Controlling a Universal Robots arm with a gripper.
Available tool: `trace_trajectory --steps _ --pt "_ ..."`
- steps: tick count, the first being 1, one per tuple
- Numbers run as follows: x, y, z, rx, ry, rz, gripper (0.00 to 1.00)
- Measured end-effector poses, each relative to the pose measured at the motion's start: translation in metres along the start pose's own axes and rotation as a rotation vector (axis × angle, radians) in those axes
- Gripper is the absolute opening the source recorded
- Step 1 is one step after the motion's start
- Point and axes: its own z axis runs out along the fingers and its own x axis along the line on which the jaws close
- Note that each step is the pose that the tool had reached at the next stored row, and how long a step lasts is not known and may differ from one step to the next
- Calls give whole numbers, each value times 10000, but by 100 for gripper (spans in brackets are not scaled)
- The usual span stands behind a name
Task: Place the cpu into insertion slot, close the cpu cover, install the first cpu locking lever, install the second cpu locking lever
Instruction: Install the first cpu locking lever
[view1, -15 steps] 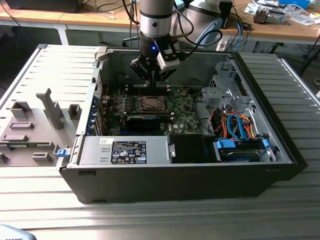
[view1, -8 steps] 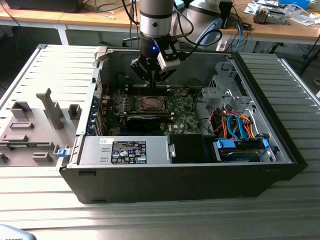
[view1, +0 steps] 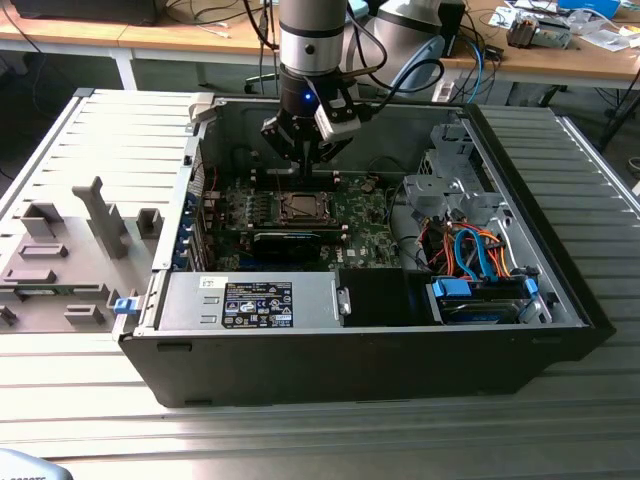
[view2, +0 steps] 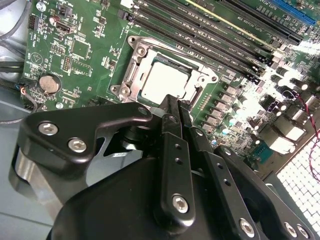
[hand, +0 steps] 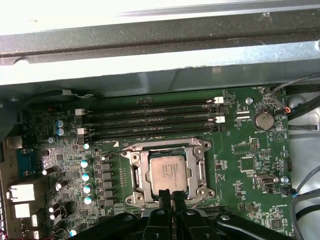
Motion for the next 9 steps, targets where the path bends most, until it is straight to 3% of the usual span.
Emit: trace_trajectory --steps 9 --pt "0 0 5 -1 -1 -60 16"
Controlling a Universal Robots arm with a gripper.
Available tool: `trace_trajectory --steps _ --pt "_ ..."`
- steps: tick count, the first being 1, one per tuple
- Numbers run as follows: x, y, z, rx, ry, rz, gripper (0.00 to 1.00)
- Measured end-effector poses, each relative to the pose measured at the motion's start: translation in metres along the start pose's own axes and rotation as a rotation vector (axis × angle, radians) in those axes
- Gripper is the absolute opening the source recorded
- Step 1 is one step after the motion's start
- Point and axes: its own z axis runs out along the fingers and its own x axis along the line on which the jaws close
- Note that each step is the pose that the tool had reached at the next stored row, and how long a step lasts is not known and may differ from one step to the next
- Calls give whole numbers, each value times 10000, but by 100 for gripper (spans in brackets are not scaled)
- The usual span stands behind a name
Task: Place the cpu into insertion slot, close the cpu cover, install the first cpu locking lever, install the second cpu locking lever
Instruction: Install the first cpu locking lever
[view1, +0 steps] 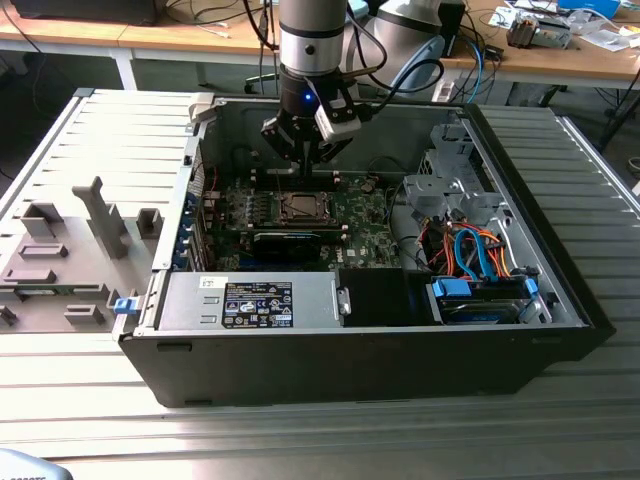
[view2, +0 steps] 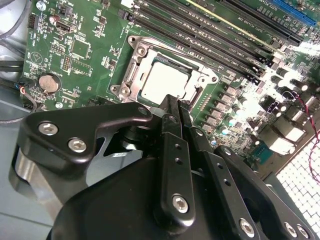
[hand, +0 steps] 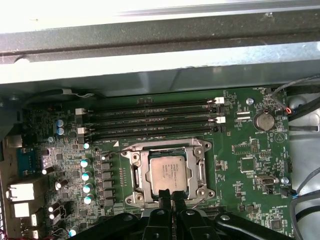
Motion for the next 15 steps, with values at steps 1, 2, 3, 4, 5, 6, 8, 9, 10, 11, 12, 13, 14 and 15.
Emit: trace_trajectory --steps 1,2,3,4,5,6,8,9,10,11,12,13,14,15 --pt "0 0 0 0 0 -5 16" --pt "0 0 1 0 -1 -13 16" --pt "0 0 1 0 -1 -19 16" --pt "0 0 1 0 -1 -26 16" --pt "0 0 1 0 -1 -32 16" --pt "0 0 2 -1 -1 -39 16" --pt "0 0 3 -1 -2 -61 16" --pt "0 0 4 -1 -2 -67 16" --pt "0 0 5 -1 -2 -82 16" --pt "0 0 6 -1 -3 -97 16" --pt "0 0 8 -2 -3 -119 16" --pt "0 0 9 -2 -4 -136 16" --pt "0 0 10 -3 -4 -145 16" --pt "0 0 11 -3 -4 -152 16"
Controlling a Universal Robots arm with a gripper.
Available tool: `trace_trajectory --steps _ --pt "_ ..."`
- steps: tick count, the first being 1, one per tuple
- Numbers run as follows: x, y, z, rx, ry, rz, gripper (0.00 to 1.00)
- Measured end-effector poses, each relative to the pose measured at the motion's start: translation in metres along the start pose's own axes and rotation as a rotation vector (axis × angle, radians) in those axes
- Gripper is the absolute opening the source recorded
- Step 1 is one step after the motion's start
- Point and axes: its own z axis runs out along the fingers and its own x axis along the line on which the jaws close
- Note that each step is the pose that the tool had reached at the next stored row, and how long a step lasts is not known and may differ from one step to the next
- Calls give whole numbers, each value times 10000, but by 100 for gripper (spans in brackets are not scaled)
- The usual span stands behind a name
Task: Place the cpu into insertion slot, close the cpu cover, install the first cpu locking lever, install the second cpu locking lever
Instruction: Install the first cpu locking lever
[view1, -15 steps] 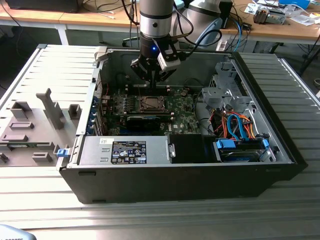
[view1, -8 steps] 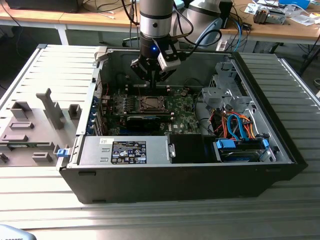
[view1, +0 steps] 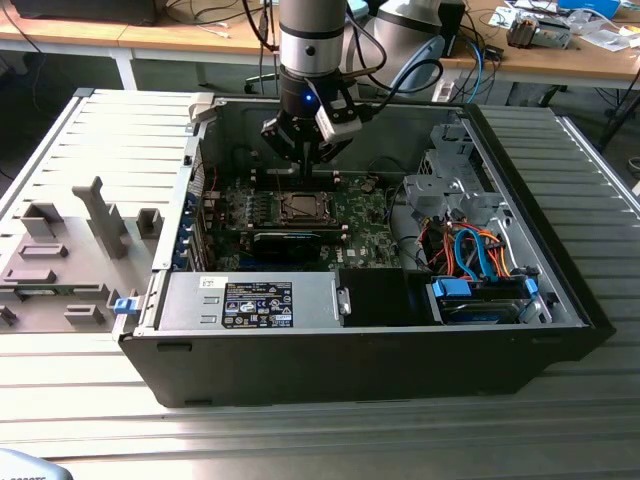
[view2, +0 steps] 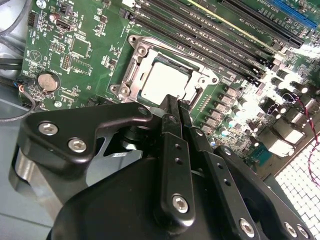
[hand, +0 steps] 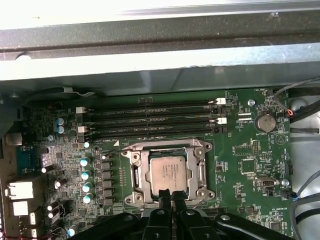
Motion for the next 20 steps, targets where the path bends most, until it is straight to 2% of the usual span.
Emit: trace_trajectory --steps 20 --pt "0 0 15 -2 -5 -177 16"
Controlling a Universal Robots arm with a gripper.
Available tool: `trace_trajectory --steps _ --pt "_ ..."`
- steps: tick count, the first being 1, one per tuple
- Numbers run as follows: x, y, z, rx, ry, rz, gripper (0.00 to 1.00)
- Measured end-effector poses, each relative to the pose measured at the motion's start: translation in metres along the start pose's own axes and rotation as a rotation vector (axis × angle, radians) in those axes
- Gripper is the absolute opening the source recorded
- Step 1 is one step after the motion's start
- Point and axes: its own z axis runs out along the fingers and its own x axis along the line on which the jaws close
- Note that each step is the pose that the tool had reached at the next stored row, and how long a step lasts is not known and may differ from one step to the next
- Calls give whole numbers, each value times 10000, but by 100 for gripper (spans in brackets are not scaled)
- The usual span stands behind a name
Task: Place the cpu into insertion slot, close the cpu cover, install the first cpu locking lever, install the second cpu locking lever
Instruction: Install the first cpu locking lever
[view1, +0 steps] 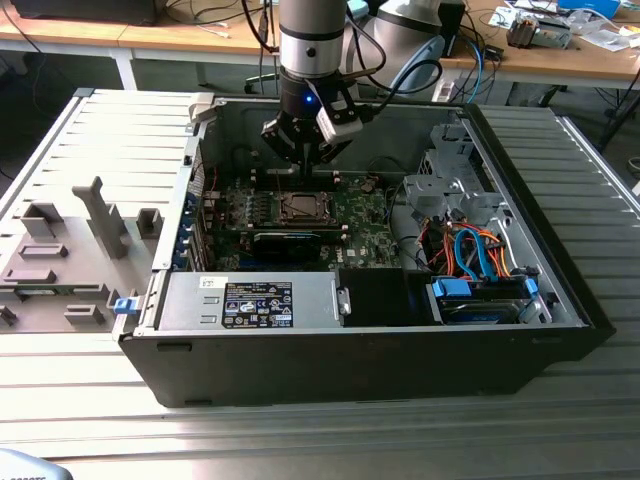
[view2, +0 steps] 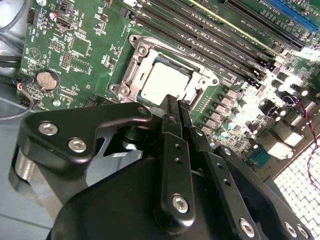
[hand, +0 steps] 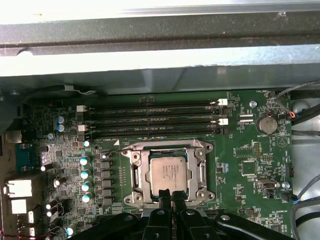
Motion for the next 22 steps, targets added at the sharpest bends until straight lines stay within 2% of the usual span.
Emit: trace_trajectory --steps 9,13,22 --pt "0 0 5 -9 -4 -101 16" --pt "0 1 8 -119 1 -74 16" --pt "8 0 8 -119 2 -50 16"
